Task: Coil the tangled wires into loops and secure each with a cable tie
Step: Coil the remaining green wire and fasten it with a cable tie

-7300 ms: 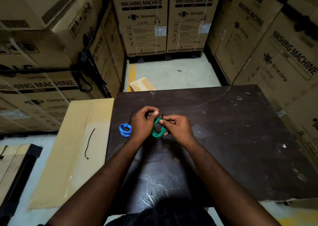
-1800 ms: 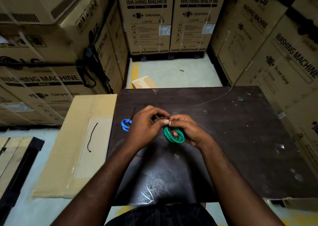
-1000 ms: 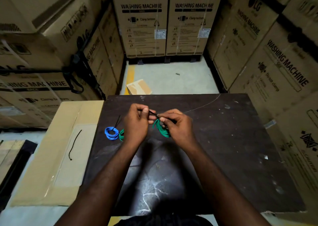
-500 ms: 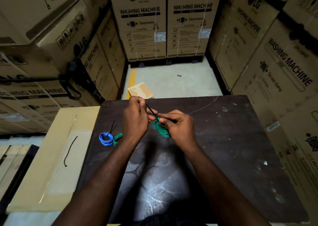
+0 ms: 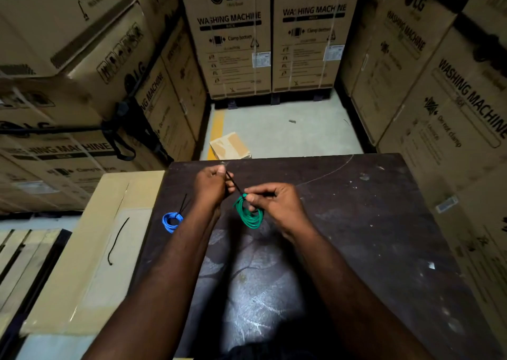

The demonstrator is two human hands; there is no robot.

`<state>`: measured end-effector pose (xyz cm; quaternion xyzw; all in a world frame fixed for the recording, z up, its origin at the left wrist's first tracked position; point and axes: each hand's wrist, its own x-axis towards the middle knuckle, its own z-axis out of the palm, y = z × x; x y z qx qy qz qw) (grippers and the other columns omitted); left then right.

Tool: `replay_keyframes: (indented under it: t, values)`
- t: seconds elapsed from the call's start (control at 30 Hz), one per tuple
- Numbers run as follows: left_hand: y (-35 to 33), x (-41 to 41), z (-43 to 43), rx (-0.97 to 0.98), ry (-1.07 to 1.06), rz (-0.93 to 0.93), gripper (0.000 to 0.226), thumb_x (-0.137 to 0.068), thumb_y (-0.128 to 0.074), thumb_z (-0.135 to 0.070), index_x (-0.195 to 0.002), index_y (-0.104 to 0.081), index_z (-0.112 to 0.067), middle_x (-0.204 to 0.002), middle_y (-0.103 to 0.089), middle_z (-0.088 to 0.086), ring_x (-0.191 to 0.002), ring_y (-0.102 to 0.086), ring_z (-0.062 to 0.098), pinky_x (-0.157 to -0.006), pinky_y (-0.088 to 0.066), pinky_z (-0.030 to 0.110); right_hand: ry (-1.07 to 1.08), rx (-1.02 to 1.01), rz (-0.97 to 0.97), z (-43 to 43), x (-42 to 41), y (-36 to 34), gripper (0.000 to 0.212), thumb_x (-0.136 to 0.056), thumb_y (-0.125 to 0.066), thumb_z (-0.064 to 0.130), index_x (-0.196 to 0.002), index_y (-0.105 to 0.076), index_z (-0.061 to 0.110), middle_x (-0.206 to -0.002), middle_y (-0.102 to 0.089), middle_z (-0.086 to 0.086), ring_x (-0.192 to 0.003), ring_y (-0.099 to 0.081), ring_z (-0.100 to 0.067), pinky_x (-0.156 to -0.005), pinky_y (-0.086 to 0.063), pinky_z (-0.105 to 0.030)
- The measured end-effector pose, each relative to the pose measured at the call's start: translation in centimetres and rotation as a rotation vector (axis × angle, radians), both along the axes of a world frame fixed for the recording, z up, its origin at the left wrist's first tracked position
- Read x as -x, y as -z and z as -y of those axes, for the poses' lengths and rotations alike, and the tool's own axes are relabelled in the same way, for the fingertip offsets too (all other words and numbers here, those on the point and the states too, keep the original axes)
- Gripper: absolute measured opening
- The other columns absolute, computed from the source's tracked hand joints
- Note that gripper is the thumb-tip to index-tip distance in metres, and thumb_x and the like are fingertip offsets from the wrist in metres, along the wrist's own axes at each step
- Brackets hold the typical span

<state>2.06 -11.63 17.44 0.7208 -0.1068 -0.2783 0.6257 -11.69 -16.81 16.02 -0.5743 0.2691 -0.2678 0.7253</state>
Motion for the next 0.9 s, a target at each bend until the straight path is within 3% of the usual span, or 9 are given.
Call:
replay_keyframes:
  t: [0.1,0.23,0.37,0.47,0.63,0.8,0.9]
  values:
    - [0.0,0.2,-0.3,0.010,0.026,0.047,0.028,-0.100,-0.043,-0.009,-0.075,-0.054,-0.008,-0.067,-0.058,0.009,-0.038,-0.053,0.003,-0.041,-0.048,0.017,-0.041,0.033,-0.079,0.3,0.3,1.2,0.022,-0.083,-0.063,-0.008,-0.089,-0.070,0.012,-0.063,-0.063,-0.001,-0.049,-0.055,-0.004,-0.056,-0.047,-0.015]
    - [-0.5,0.9,-0.4,0.040,0.085,0.136,0.012,-0.098,-0.046,-0.005,-0.087,-0.051,-0.007,-0.073,-0.063,0.011,-0.046,-0.058,0.005,-0.047,-0.052,0.020,-0.026,0.092,-0.186,0.8,0.1,2.1,0.019,-0.088,-0.057,-0.005,-0.098,-0.068,0.007,-0.066,-0.060,-0.001,-0.047,-0.049,0.000,-0.052,-0.041,-0.014]
    - [-1.3,1.0,-0.3,0.074,0.082,0.133,0.012,-0.099,-0.046,-0.007,-0.088,-0.050,-0.010,-0.080,-0.066,0.010,-0.062,-0.063,0.014,-0.053,-0.054,0.019,-0.003,0.168,-0.169,0.9,-0.3,1.5,0.010,-0.088,-0.064,0.007,-0.083,-0.069,0.013,-0.062,-0.061,0.008,-0.052,-0.050,0.001,-0.054,-0.041,-0.015]
    - [-1.7,1.3,0.0,0.135,0.041,0.013,0.011,-0.100,-0.044,-0.008,-0.091,-0.050,-0.009,-0.078,-0.062,0.008,-0.065,-0.065,0.014,-0.055,-0.056,0.020,0.031,0.245,-0.189,0.7,-0.8,1.6,0.019,-0.084,-0.069,0.010,-0.071,-0.066,0.024,-0.060,-0.064,0.014,-0.058,-0.055,0.002,-0.064,-0.045,-0.022]
    - [-2.8,2.4,-0.2,0.249,0.047,-0.149,0.016,-0.101,-0.043,-0.009,-0.086,-0.049,-0.012,-0.069,-0.053,0.002,-0.051,-0.054,0.006,-0.057,-0.057,0.025,0.081,0.459,-0.223,0.0,-0.6,2.2,0.006,-0.080,-0.068,0.025,-0.075,-0.065,0.027,-0.075,-0.068,0.010,-0.073,-0.062,-0.003,-0.072,-0.050,-0.028]
    - [-2.2,4.2,-0.8,0.235,0.081,-0.112,0.022,-0.100,-0.042,-0.005,-0.080,-0.047,-0.013,-0.063,-0.049,0.003,-0.044,-0.046,0.006,-0.051,-0.044,0.025,0.093,0.737,-0.170,0.8,1.1,3.1,0.001,-0.082,-0.068,0.013,-0.083,-0.069,0.013,-0.082,-0.067,0.001,-0.077,-0.061,-0.009,-0.071,-0.047,-0.021]
    - [-1.8,4.8,-0.8,0.242,0.089,-0.144,0.022,-0.099,-0.042,-0.004,-0.081,-0.047,-0.013,-0.063,-0.049,0.003,-0.042,-0.046,0.006,-0.050,-0.043,0.024,0.113,0.795,-0.159,0.7,1.5,3.7,0.005,-0.082,-0.067,0.006,-0.083,-0.068,0.011,-0.080,-0.065,-0.001,-0.075,-0.059,-0.009,-0.069,-0.044,-0.019]
